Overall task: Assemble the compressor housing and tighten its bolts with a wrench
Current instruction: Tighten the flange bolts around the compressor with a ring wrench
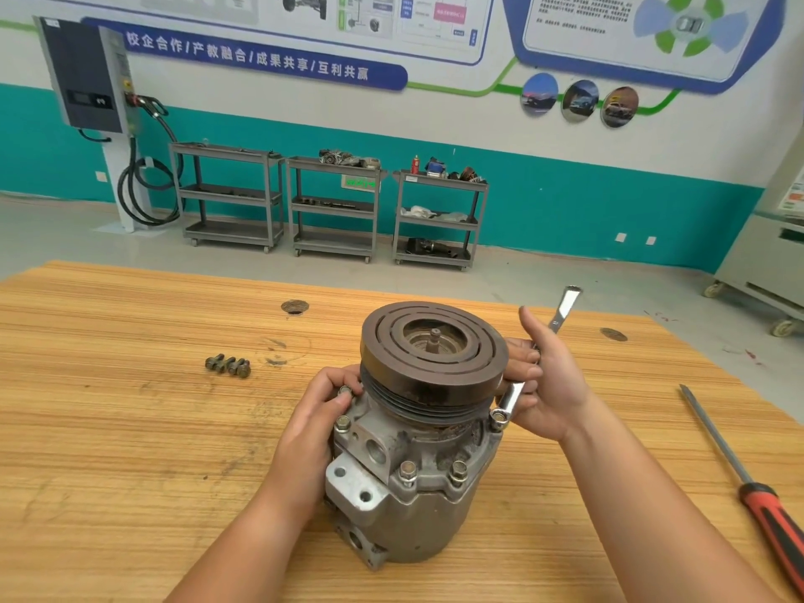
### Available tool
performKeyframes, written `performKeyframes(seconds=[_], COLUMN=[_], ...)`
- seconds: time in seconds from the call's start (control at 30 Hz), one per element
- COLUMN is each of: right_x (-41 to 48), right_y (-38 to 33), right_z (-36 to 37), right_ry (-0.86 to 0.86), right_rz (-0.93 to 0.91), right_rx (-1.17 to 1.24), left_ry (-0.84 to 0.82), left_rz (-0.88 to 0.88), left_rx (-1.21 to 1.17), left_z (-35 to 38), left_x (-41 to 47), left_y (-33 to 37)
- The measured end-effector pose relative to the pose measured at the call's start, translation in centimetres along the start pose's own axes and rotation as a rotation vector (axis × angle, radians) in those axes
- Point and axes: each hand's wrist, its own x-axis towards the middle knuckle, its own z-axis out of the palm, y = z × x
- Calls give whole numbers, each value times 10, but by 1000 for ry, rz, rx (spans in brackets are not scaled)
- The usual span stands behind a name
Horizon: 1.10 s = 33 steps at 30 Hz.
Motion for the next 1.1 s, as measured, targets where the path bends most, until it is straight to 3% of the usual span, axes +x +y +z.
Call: performKeyframes(seconds=[0.13,0.27,0.4,0.47,0.63,0.73,0.9,1.1], right_x=[-13,-38,-67,-76,-91,-95,-85,-59], right_y=[6,25,71,94,111,93,49,12], right_z=[3,14,30,35,40,38,27,12], right_ry=[106,333,584,655,528,458,382,153], right_rz=[-128,-460,-822,-920,-971,-1029,-846,-638], right_rx=[15,-43,-328,-525,-706,-540,-381,-173], left_ry=[2,4,2,1,-9,-8,-12,-6], left_rz=[-3,-14,-19,-18,-23,-30,-30,-27], left_rx=[-8,-14,-2,2,-3,1,2,-23], left_z=[1,0,0,0,-1,-3,-2,0], left_x=[-1,-1,-2,-2,-2,-1,-1,-1], left_y=[0,0,0,0,0,-1,0,1])
